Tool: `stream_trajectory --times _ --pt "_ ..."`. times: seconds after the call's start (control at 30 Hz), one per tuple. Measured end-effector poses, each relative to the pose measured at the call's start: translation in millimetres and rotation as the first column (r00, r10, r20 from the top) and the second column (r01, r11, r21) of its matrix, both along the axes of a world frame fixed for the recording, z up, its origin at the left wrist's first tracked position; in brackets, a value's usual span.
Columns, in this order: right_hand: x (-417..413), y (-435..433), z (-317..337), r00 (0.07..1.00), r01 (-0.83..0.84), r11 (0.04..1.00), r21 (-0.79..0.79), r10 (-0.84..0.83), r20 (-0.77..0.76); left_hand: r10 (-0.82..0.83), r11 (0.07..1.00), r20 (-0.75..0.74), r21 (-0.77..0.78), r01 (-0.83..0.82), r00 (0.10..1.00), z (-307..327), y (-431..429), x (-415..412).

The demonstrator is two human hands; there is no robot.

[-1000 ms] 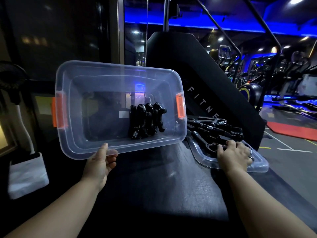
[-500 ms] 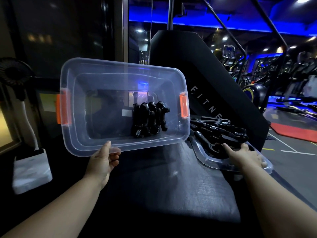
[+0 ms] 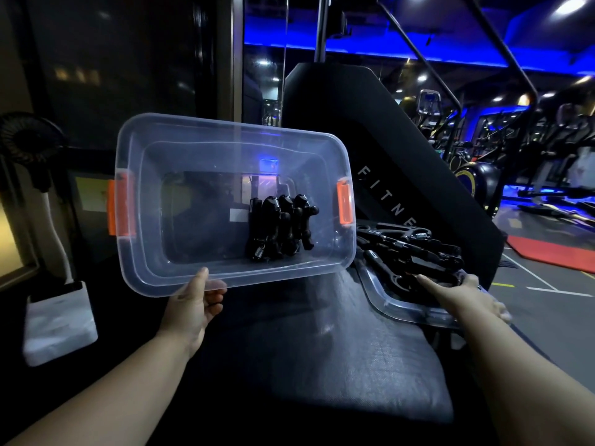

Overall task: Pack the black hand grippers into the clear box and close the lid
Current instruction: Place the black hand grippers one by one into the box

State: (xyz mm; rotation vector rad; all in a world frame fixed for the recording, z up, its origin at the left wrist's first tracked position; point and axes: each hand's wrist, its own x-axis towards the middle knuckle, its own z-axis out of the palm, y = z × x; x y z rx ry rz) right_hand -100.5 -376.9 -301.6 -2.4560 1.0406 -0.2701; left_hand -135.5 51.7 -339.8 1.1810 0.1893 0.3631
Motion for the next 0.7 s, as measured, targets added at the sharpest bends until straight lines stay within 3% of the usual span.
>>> stream_trajectory --times 0.3,0.5,0.7 --pt "-3.0 9.6 -10.1 0.957 0.066 0.997 0.026 -0.071 0.283 0.0 1.0 0.001 0.008 0.0 1.0 -0.4 0.9 0.4" --pt "-8.4 15.9 -20.7 0.804 0.002 1.0 0.029 -0.019 0.595 -0.004 1.0 -0.002 0.008 0.004 1.0 -1.1 1.5 0.6" --pt "-10.8 12.3 -19.1 0.739 -0.073 0.993 0.09 -0.007 0.673 -0.003 1.0 -0.005 0.009 0.003 1.0 -1.2 1.6 1.2"
